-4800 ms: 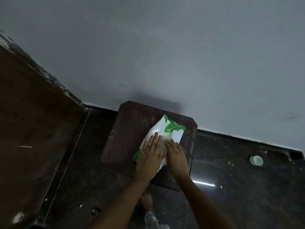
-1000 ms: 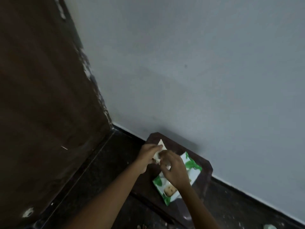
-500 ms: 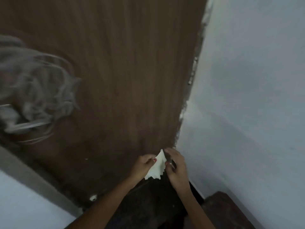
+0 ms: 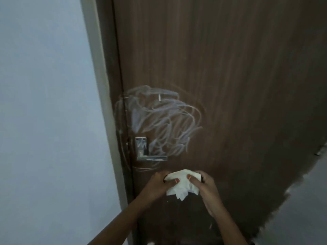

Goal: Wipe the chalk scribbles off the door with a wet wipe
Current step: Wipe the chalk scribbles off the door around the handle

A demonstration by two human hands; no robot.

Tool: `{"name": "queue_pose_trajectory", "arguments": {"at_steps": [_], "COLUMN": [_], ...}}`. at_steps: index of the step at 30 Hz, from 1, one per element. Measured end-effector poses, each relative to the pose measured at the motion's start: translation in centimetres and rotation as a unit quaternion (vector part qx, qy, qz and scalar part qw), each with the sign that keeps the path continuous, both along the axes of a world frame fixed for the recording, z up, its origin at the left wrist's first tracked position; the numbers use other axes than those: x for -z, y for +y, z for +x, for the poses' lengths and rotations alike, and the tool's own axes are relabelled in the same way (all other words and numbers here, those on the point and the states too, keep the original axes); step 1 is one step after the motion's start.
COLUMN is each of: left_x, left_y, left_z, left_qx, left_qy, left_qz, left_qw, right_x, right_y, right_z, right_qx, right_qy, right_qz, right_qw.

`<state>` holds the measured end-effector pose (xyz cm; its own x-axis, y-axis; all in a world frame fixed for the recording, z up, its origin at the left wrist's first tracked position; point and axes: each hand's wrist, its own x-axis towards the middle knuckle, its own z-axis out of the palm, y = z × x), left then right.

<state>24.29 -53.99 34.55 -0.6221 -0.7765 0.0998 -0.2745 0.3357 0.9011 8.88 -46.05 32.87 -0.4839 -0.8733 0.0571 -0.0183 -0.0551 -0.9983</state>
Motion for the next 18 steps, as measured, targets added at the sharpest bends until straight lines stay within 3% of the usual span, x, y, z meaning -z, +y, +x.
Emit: {"name": "queue_pose_trajectory", "arguments": {"at_steps": [5,10,13,18], "left_x": [-0.1,0.4,0.4,0.6], "left_y": [-2.4,-4.4,-4.7,-3.8], "left_z": [2.9,3.5,3.0,1.1], "left_qx": [-0.062,-0.148,-0.146,-0.126], "left_qy": [0.104,0.153,0.176,0.151], "left_qz": [0.127,0.204,0.219,0.167], "left_qw": [0.984,0.956,0.949,0.966], "right_x": [-0.9,-1.0,-0.5,0.4], "right_y": [-4.0,-5.7,-6.2,-6.5], "right_z": [3.2,5.3,5.8,5.7], "right_qx": [-0.055,-0.124,-0.123,-0.122], "right_qy": [-0.183,-0.358,-0.400,-0.369], "right_qz": [-0.031,-0.055,-0.026,0.025], "right_qw": [0.981,0.924,0.908,0.921]}}
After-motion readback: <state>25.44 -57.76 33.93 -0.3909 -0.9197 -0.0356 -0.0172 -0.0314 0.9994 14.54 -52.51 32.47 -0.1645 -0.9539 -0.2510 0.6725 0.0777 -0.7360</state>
